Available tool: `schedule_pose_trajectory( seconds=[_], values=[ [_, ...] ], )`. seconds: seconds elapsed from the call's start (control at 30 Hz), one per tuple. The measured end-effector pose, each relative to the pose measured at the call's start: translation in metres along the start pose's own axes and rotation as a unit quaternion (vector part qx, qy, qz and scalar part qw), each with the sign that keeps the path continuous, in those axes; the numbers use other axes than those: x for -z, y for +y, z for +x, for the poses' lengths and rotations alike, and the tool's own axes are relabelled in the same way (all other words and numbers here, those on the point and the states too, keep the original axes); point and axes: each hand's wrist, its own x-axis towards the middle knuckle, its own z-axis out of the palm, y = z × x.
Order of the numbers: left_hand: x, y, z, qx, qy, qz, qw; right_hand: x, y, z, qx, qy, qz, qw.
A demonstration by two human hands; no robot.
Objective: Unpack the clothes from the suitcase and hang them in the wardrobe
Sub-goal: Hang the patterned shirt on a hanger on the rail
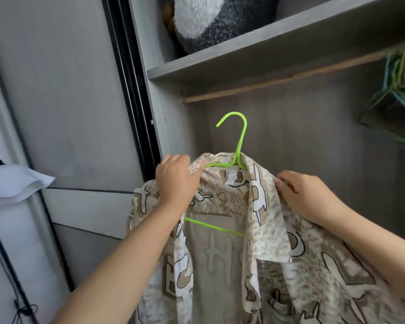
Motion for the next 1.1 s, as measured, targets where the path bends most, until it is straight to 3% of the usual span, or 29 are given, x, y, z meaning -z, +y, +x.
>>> schedule_pose_trajectory(
  seconds=[0.13, 0.23, 0.33, 0.47, 0.53, 0.6, 0.67, 0.77, 0.9, 1.0, 1.1],
  values=[
    [-0.015, 0.035, -0.012, 0.026, -0.049, -0.018, 0.998, 0.001, 0.013, -0.003, -0.011, 0.033, -0.012, 0.999],
    [-0.039, 0.043, -0.017, 0.127, -0.224, -0.048, 0.965, 0.003, 0.027, 0.003, -0.025, 0.068, -0.026, 0.997],
    [-0.059, 0.043, -0.013, 0.159, -0.363, -0.058, 0.916, 0.004, 0.044, 0.02, -0.044, 0.074, -0.043, 0.995],
    [-0.074, 0.06, 0.017, 0.263, -0.325, -0.128, 0.899, 0.005, 0.063, 0.06, -0.132, -0.001, 0.068, 0.989],
    [-0.082, 0.076, 0.032, 0.324, -0.355, -0.249, 0.841, 0.002, 0.07, 0.075, -0.169, -0.017, 0.165, 0.972],
    [-0.088, 0.091, 0.043, 0.397, -0.412, -0.361, 0.736, -0.005, 0.074, 0.08, -0.17, -0.035, 0.222, 0.96],
    [-0.105, 0.101, 0.052, 0.458, -0.424, -0.42, 0.659, -0.014, 0.079, 0.085, -0.138, -0.058, 0.225, 0.963],
    [-0.127, 0.108, 0.064, 0.507, -0.418, -0.459, 0.598, -0.024, 0.092, 0.094, -0.074, -0.088, 0.195, 0.974],
    [-0.152, 0.101, 0.079, 0.549, -0.397, -0.454, 0.579, -0.023, 0.121, 0.126, -0.01, -0.147, 0.14, 0.979],
    [-0.17, 0.084, 0.095, 0.574, -0.388, -0.42, 0.586, -0.031, 0.144, 0.162, 0.003, -0.069, 0.026, 0.997],
    [-0.191, 0.059, 0.109, 0.58, -0.379, -0.339, 0.636, -0.05, 0.152, 0.194, 0.016, -0.005, -0.104, 0.994]
  ],
)
